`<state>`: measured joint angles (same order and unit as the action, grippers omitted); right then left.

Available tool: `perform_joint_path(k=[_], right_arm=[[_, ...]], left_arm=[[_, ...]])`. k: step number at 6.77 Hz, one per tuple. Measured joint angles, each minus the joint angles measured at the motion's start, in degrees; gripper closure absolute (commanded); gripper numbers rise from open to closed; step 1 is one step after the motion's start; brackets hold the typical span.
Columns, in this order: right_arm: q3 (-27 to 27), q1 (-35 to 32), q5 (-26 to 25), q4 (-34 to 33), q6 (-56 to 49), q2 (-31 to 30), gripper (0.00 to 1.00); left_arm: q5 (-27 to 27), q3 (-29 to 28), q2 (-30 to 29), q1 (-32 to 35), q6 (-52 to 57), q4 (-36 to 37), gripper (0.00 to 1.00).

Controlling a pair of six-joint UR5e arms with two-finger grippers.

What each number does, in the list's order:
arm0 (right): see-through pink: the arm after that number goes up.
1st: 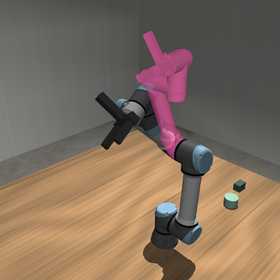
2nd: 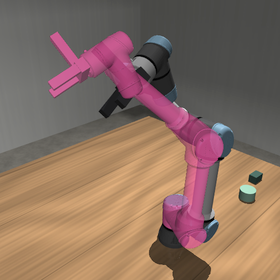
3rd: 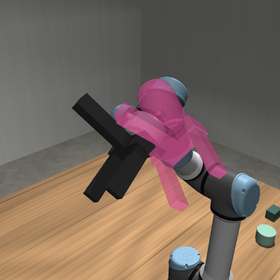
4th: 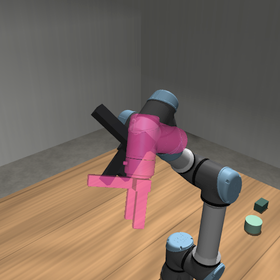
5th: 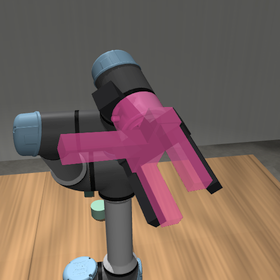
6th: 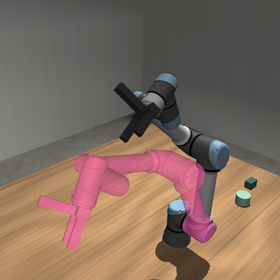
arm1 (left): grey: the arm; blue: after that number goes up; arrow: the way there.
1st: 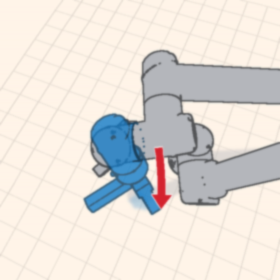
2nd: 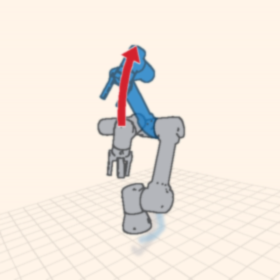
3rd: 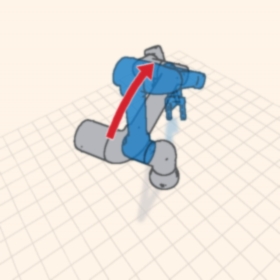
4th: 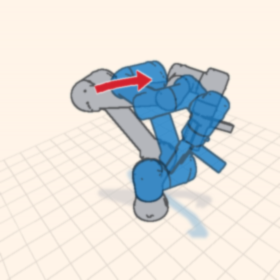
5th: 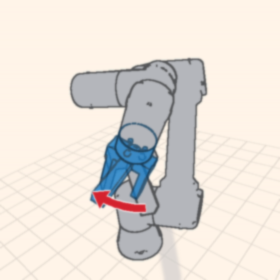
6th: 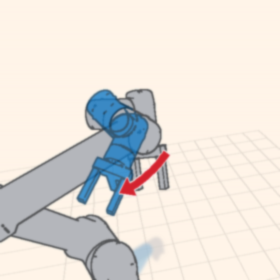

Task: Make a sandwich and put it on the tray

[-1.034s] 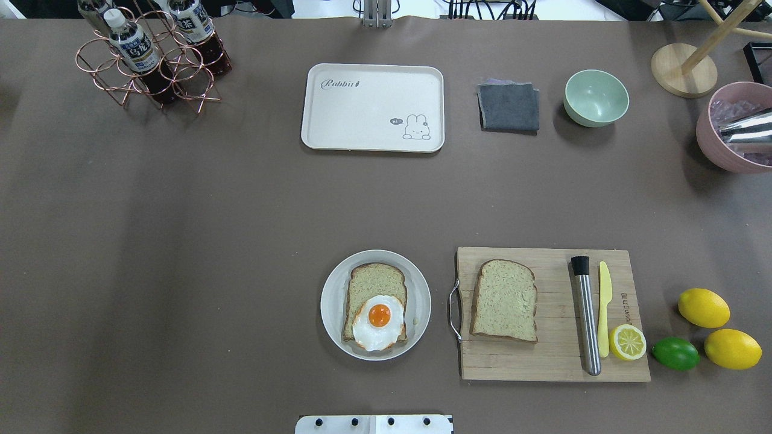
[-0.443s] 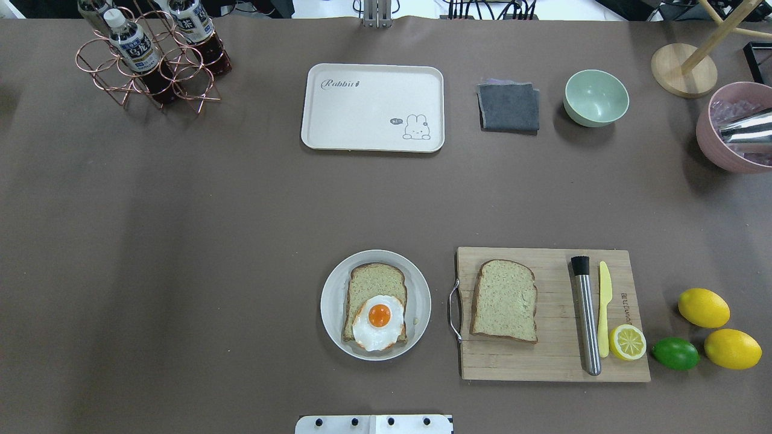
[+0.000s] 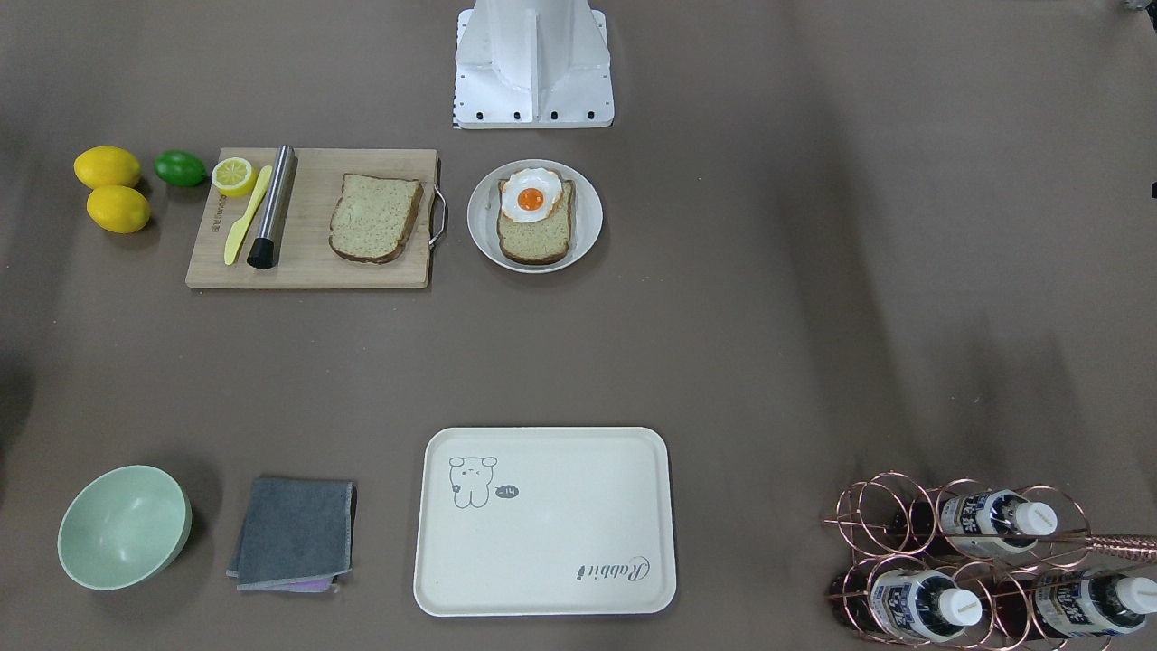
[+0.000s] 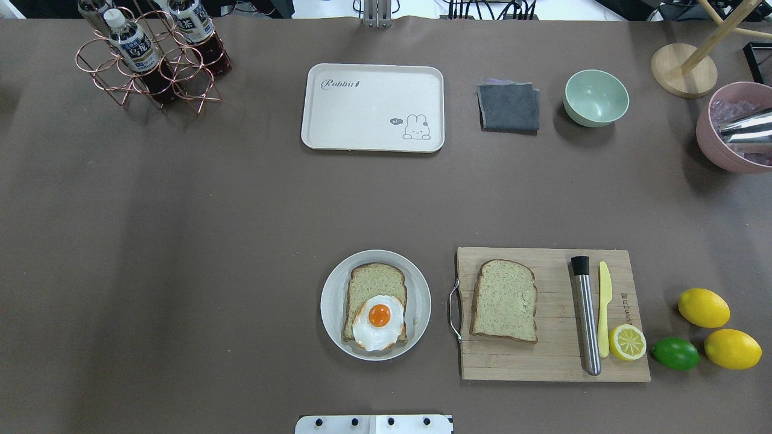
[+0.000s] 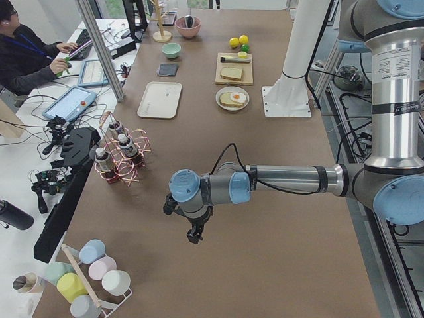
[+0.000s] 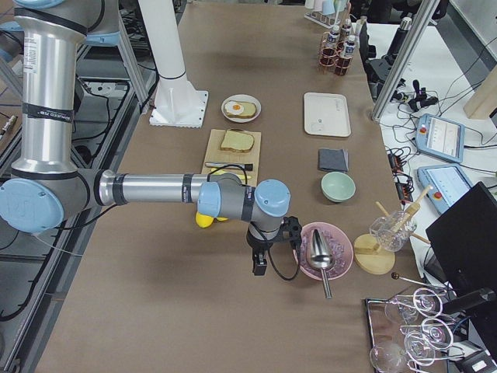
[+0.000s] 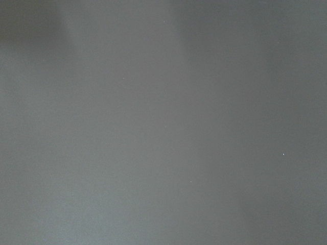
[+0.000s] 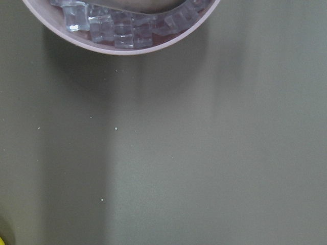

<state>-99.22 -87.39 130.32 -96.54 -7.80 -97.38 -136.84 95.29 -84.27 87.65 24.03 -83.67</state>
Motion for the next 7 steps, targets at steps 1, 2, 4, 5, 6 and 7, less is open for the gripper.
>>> perform_joint_path(k=[1, 2, 4, 5, 6, 7], right_arm=[[0.02, -0.01, -0.02, 0.0, 0.09, -0.05, 0.0], [-0.07, -0.04, 0.0, -0.03, 0.15, -0.16, 0.0], [-0.35, -0.06, -0.02, -0.05, 0.26, -0.29, 0.0], [-0.44, -0.06, 0.91, -0.03, 0.31, -0.13, 0.0], [-0.63, -0.06, 3.31, 0.01, 0.35, 0.19, 0.0], [-1.3, -0.06, 5.28, 0.09, 0.35, 0.54, 0.0]], left_arm=[[-0.05, 0.01, -0.53, 0.03, 0.08, -0.05, 0.01], [-0.06, -0.14, -1.16, 0.04, 0.1, -0.08, 0.01], [-0.01, -0.77, -2.48, 0.06, 0.01, 0.02, 0.01], [-0.03, -0.95, -2.98, 0.09, -0.01, -0.04, 0.01], [-0.04, -0.83, -4.18, 0.16, -0.11, -0.02, 0.01], [0.0, -1.08, -6.07, 0.17, -0.19, 0.19, 0.01]])
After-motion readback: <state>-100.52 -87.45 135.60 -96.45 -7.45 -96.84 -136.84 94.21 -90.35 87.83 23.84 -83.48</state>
